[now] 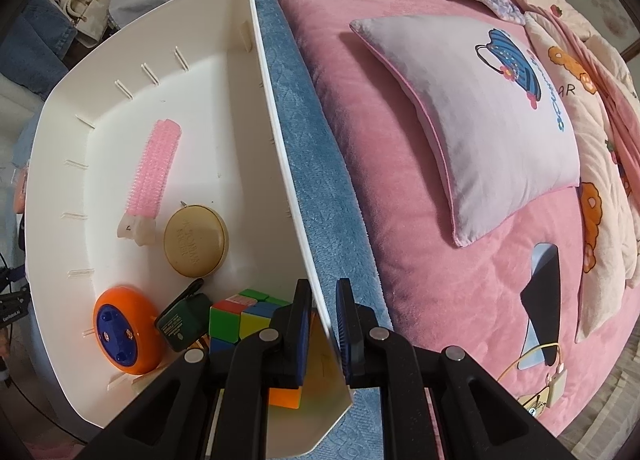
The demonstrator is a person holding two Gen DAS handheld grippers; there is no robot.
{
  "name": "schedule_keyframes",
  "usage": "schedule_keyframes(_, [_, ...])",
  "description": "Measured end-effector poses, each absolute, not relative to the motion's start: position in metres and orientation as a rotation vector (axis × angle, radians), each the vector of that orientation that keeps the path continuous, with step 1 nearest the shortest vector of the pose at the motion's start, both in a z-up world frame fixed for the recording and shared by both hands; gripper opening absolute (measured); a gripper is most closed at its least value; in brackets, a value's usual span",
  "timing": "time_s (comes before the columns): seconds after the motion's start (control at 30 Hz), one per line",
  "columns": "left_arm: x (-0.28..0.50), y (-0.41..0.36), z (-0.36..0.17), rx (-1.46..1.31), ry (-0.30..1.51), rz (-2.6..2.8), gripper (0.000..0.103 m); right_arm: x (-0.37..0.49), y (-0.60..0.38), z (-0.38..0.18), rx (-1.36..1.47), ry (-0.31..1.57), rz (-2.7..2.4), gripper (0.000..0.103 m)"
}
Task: Organize rigid objects
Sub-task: 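Grasp the white round-lens device with the left gripper, then carry the white device into the tray and open the left gripper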
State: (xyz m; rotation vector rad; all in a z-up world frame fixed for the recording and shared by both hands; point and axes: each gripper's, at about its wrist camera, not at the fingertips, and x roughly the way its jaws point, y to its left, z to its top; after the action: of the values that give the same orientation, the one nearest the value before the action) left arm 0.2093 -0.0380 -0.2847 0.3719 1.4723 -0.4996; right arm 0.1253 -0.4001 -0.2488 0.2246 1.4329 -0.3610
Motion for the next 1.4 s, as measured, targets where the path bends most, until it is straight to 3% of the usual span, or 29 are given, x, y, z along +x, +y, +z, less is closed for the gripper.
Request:
schedule_keyframes(0.7, [0.134, -0.016, -0.242, -0.109, 1.452, -0.354, 0.06, 0.119, -0.405, -0.244, 0.242, 1.414, -0.221, 0.012])
schedule_keyframes(1.0, [0.109, -0.006, -0.215, -0.196, 1.394, -0.291, 0.06, 0.115, -0.408, -0.242, 0.266, 1.408, -0.154, 0.012])
schedule_keyframes(1.4, [0.11, -0.05, -0.17, -0.271, 1.275, -0.289, 0.06, 0.116, -0.412, -0.244, 0.252, 1.419, -0.047, 0.012])
